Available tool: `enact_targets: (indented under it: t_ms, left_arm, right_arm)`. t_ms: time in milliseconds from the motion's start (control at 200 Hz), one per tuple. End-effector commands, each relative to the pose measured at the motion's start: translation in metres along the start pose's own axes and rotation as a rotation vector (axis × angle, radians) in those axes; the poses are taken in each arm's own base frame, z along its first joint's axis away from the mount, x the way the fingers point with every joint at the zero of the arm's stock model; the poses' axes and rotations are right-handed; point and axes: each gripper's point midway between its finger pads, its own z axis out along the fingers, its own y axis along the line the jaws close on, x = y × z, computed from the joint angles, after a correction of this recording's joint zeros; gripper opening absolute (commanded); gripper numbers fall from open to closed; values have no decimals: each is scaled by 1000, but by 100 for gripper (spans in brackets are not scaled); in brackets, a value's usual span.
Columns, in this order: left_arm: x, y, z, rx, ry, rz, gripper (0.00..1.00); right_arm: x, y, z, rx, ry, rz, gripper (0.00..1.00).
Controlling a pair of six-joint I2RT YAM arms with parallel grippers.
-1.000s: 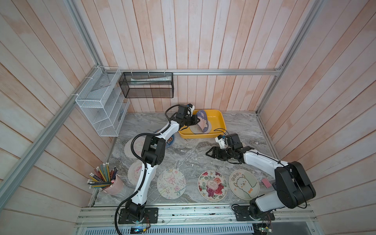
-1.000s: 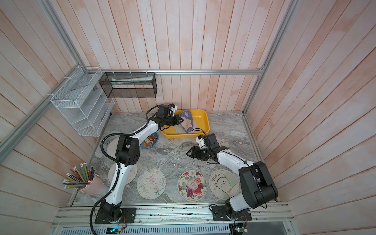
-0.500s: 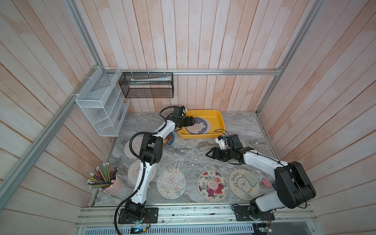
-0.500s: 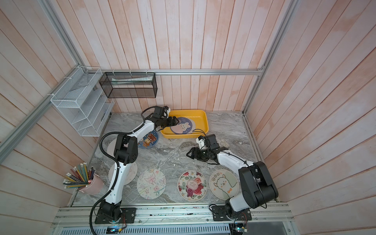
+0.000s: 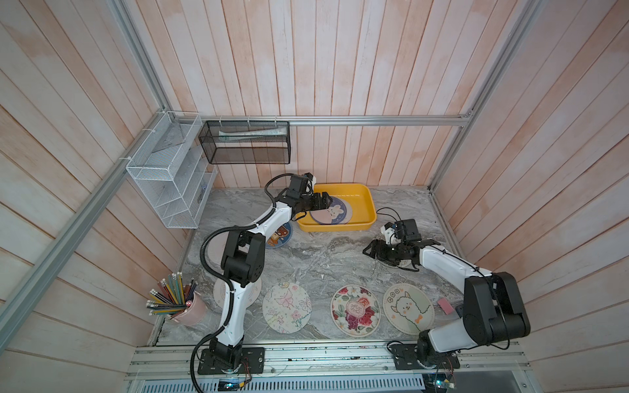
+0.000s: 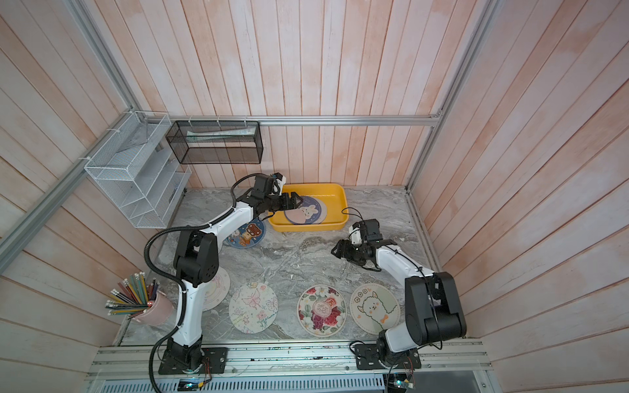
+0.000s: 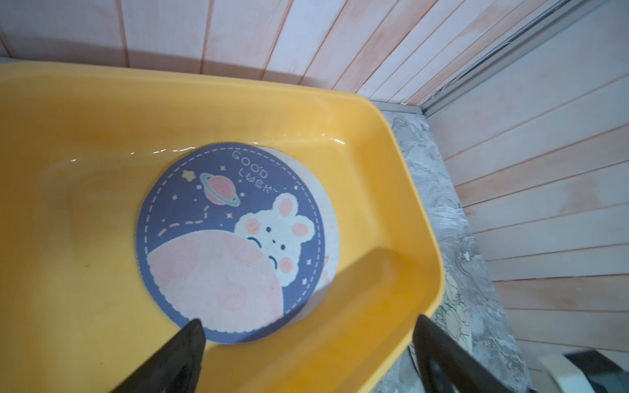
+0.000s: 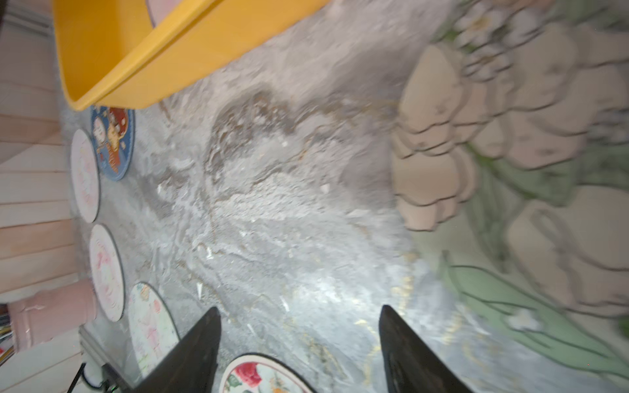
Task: Put the coasters into the storage box
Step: Place the coaster in the storage box, then move the coaster to the center of the board.
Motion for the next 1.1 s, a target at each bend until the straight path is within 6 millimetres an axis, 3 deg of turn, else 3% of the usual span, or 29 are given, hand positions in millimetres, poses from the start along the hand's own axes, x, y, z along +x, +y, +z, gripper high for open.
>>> enact_targets:
  t_ms: [0, 220, 425, 570, 840, 1095]
  left_arm:
    - [6, -23, -18, 68, -24, -10, 100]
    - [45, -23, -50, 89, -10, -72, 100]
    - [84, -15, -67, 73, 33, -101, 100]
    - [101, -10, -74, 69, 50, -118, 100]
    - [111, -8, -77, 71, 59, -124, 100]
    - [115, -8, -75, 80, 67, -125, 100]
  right_arm:
    - [-17, -41, -15, 183, -10, -16, 80]
    - [-56, -104, -25, 357, -50, 45, 83]
    - [-89, -136, -25, 419, -76, 68, 84]
    - [-104, -154, -18, 402, -83, 95, 84]
    - [-113, -162, 10, 315, -46, 113, 85]
    - [-94, -148, 23, 204, 6, 114, 84]
